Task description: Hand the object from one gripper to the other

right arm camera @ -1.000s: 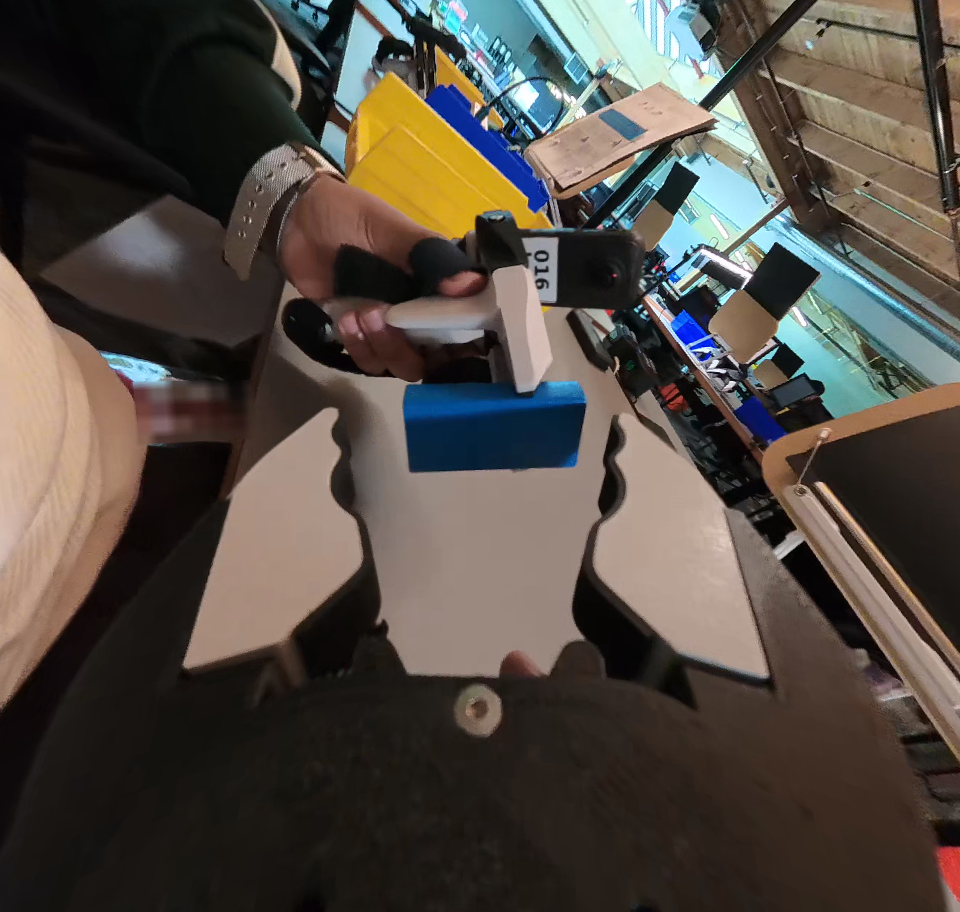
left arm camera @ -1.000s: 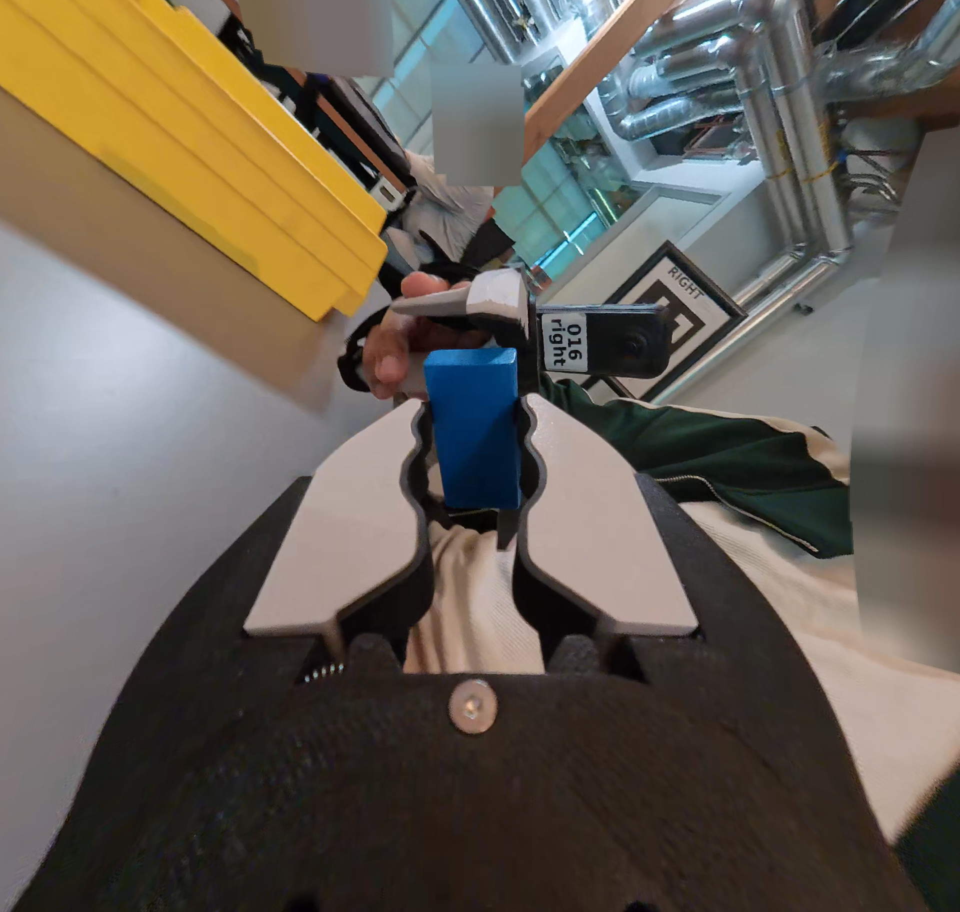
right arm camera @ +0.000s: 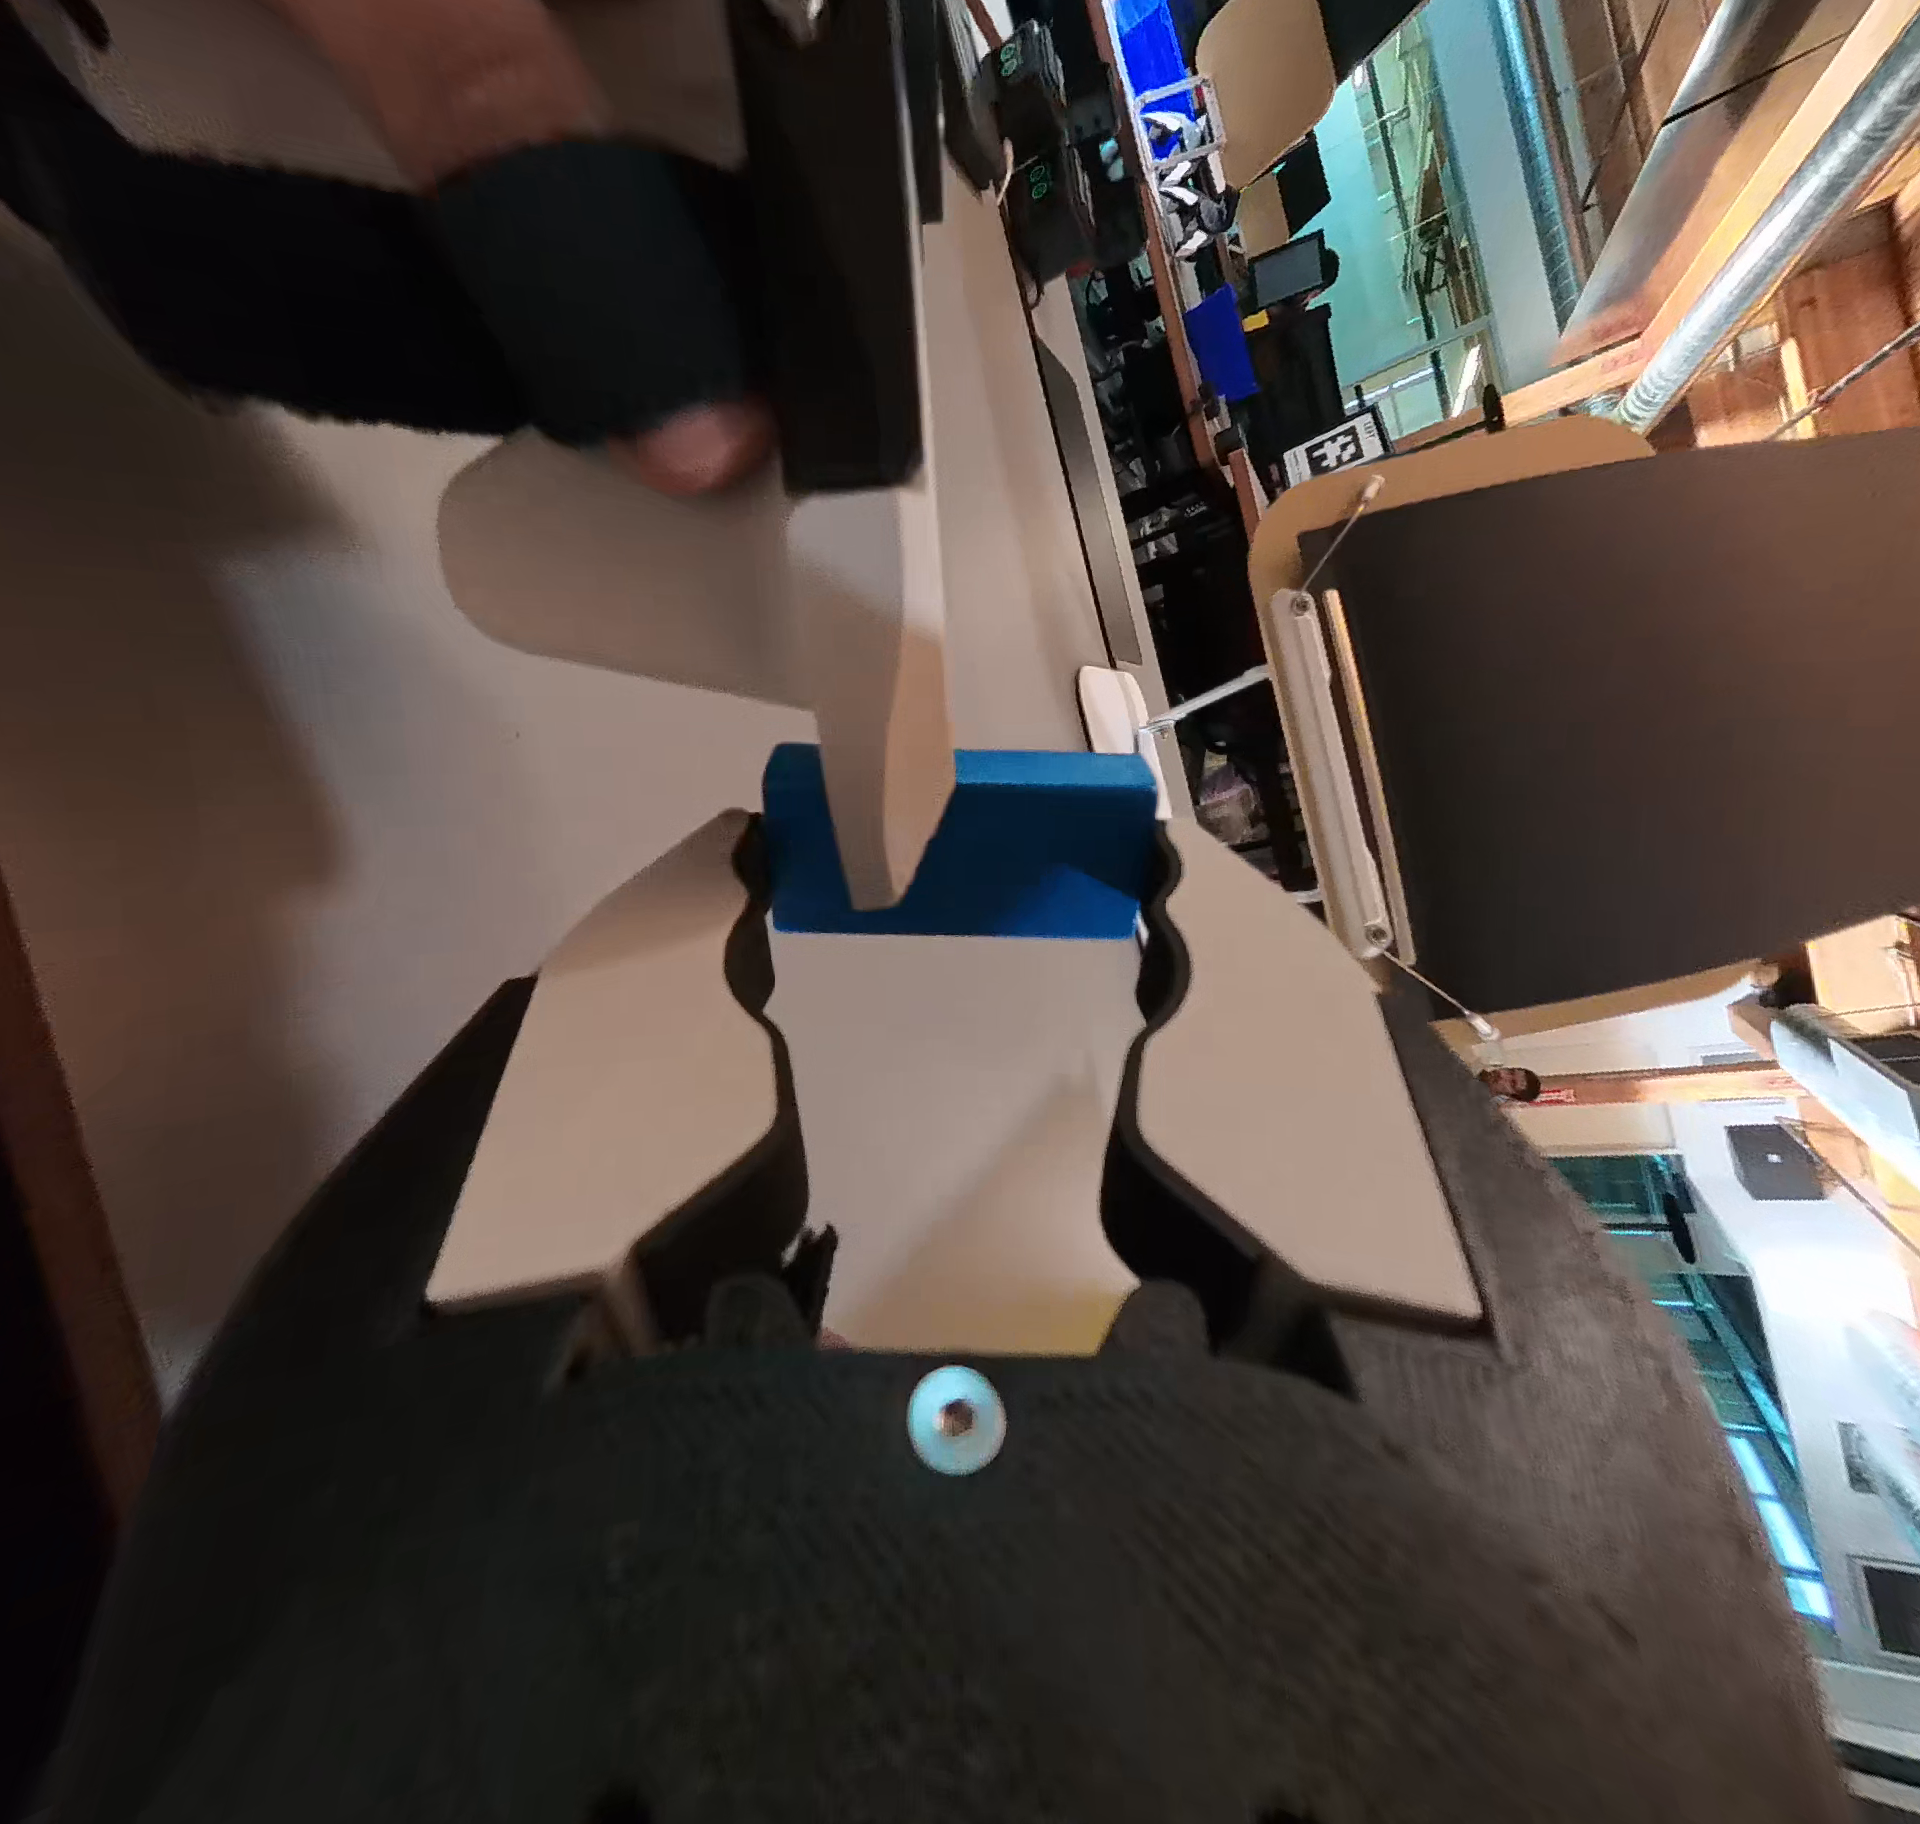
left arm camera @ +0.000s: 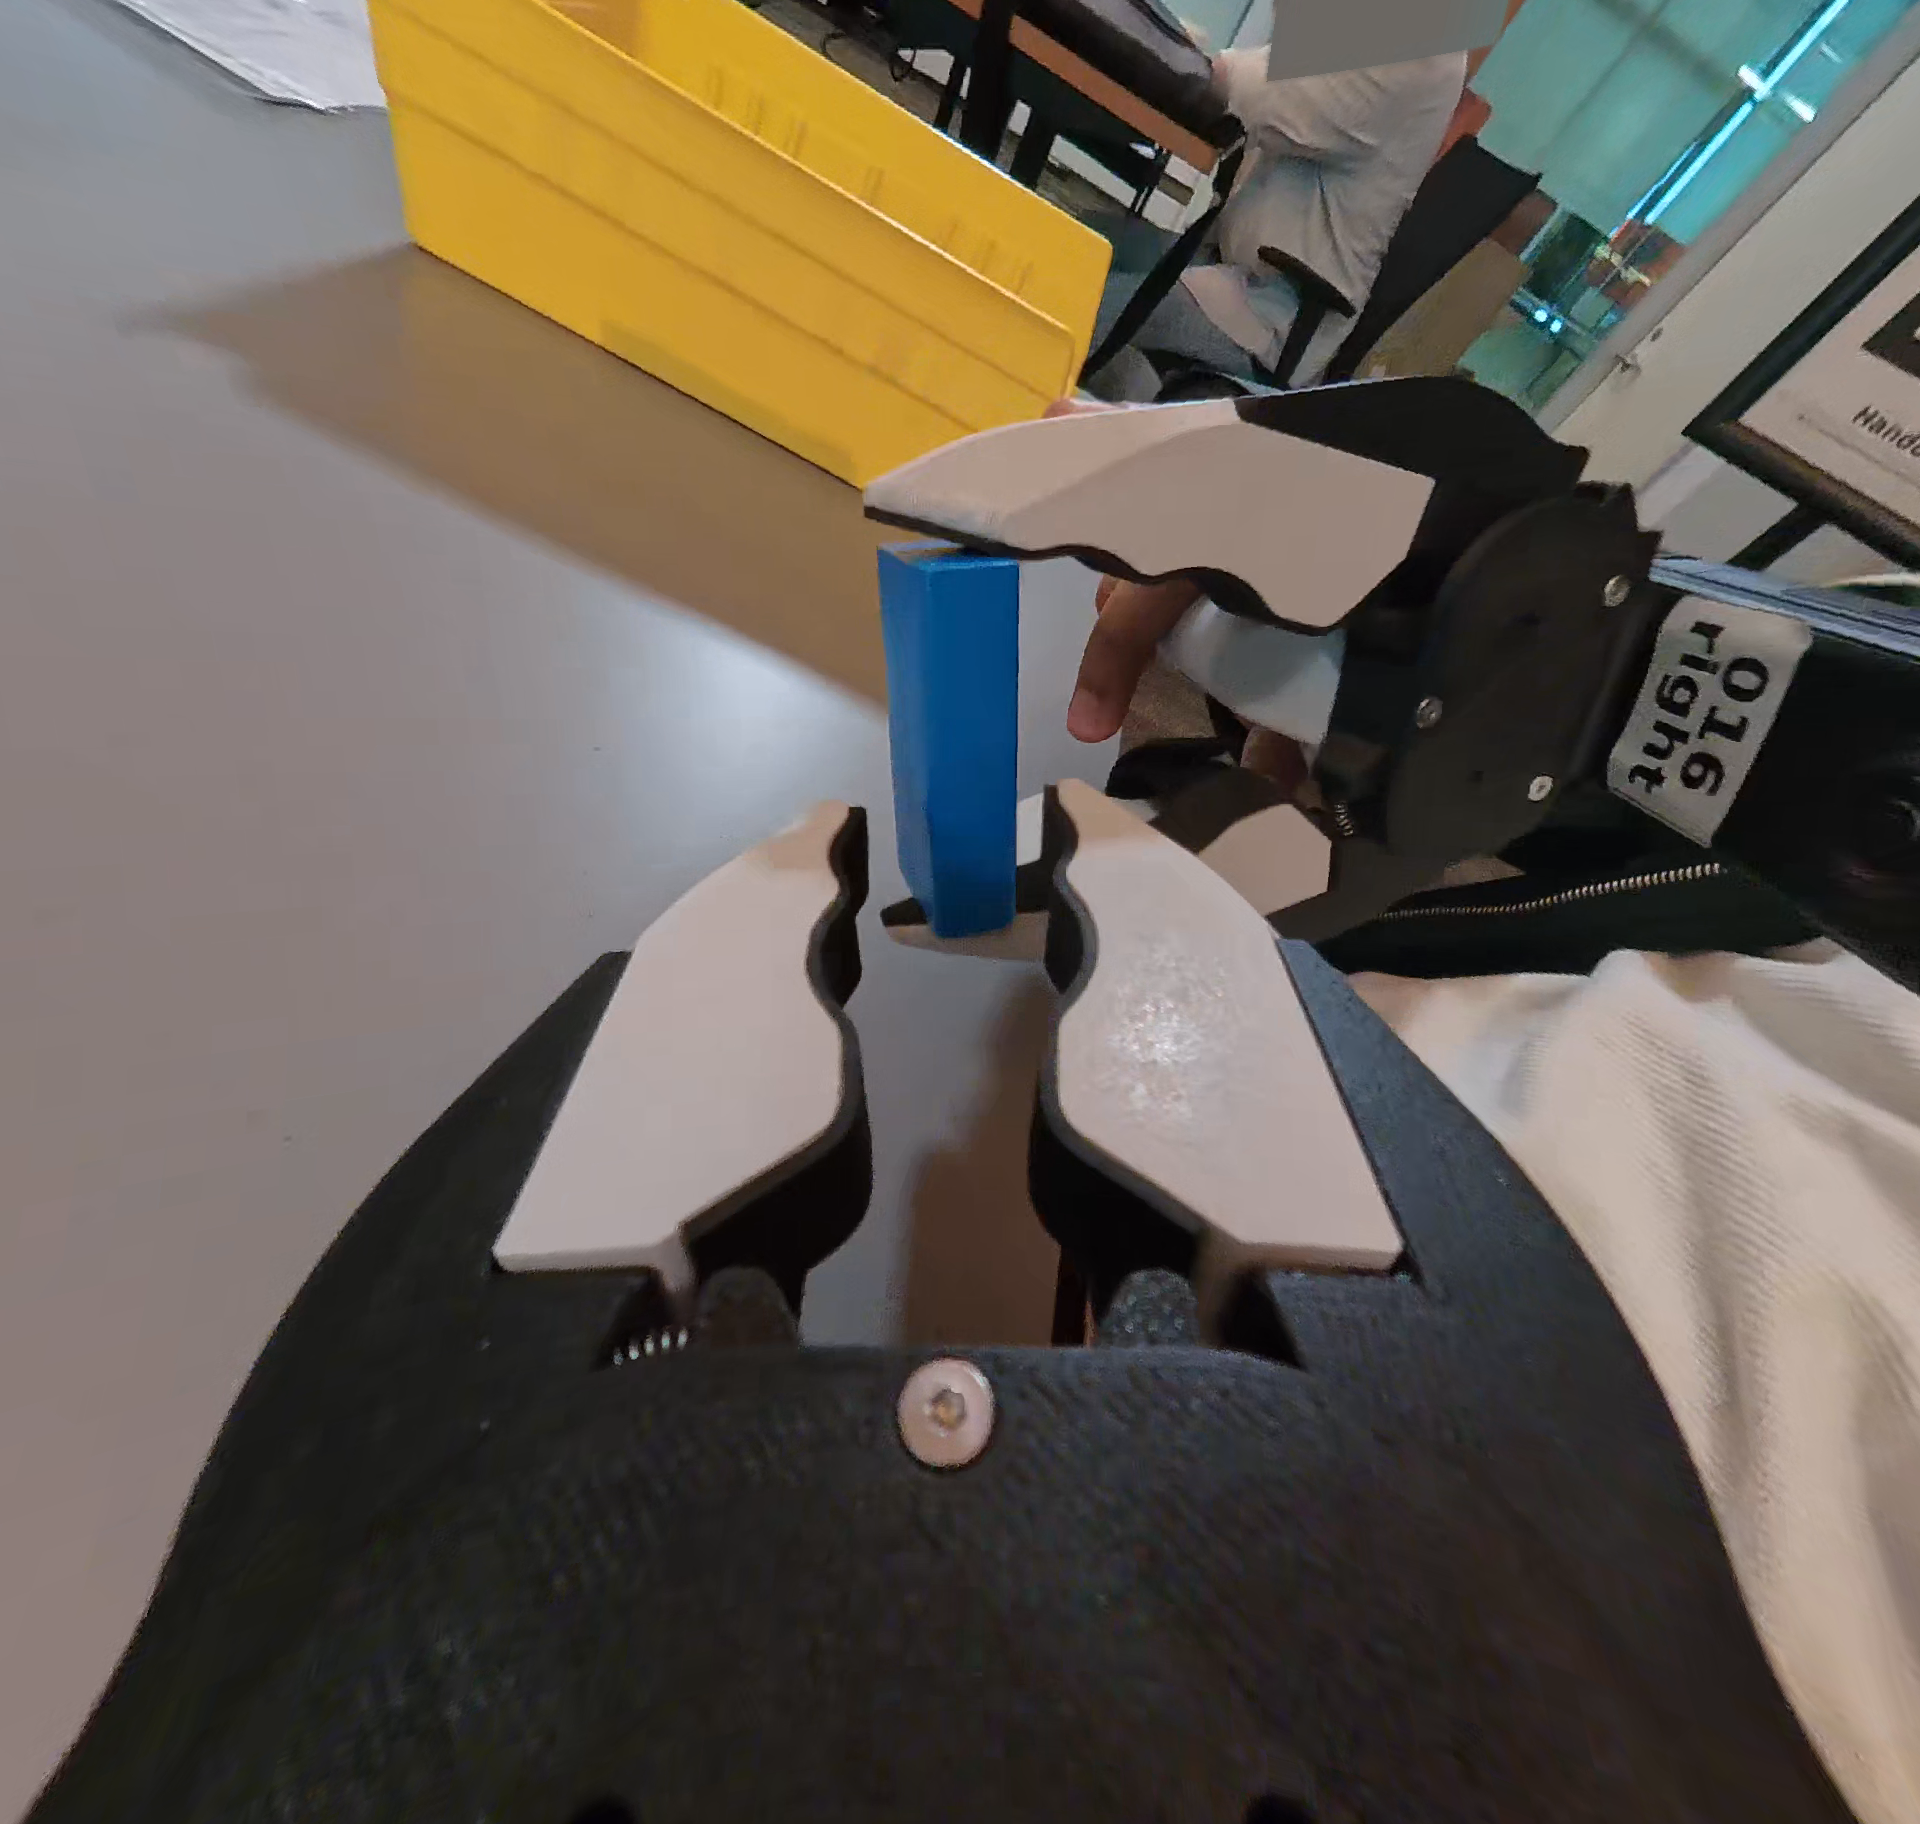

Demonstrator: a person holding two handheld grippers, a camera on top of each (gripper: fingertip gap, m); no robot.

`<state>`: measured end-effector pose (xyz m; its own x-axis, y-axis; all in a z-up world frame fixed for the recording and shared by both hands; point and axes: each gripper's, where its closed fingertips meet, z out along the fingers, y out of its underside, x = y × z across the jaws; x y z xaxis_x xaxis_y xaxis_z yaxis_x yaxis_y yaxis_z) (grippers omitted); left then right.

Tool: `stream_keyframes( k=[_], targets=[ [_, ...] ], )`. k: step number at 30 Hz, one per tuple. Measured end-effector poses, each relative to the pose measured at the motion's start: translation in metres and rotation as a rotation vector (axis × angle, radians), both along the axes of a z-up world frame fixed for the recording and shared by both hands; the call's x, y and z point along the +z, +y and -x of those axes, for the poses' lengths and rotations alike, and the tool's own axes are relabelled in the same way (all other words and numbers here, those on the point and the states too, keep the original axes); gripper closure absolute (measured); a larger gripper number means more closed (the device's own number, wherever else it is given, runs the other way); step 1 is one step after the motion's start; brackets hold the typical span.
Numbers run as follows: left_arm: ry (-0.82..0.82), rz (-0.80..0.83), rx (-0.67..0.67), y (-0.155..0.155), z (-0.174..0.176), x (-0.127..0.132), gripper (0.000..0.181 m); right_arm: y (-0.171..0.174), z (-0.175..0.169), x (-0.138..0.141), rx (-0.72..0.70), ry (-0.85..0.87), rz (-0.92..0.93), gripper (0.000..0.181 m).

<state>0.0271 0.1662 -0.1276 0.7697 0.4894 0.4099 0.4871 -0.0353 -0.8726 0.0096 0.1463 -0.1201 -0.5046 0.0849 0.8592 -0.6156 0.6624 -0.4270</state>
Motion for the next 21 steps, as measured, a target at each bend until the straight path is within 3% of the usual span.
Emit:
stream_keyframes(
  k=[4, 7, 10, 12, 17, 21],
  targets=[
    [-0.008, 0.032, -0.027, 0.004, -0.003, -0.007, 0.165, -0.002, -0.003, 0.000, 0.004, -0.061, 0.029, 0.111],
    [-0.035, 0.002, -0.036, 0.004, -0.004, -0.004, 0.165, -0.002, -0.002, 0.005, 0.021, -0.096, 0.086, 0.108],
    [-0.031, -0.038, -0.018, 0.000, -0.001, 0.000, 0.166, -0.002, 0.002, 0.018, 0.058, -0.211, 0.230, 0.073],
    [-0.025, -0.081, -0.019, -0.003, 0.000, 0.006, 0.166, -0.001, 0.005, 0.027, 0.105, -0.374, 0.366, 0.061],
    [0.022, -0.230, -0.071, -0.003, -0.004, 0.026, 0.166, 0.015, 0.012, 0.056, 0.317, -0.859, 0.721, 0.071],
    [0.046, -0.270, -0.111, -0.001, -0.008, 0.032, 0.166, 0.023, 0.005, 0.068, 0.498, -1.227, 0.869, 0.096]
  ],
)
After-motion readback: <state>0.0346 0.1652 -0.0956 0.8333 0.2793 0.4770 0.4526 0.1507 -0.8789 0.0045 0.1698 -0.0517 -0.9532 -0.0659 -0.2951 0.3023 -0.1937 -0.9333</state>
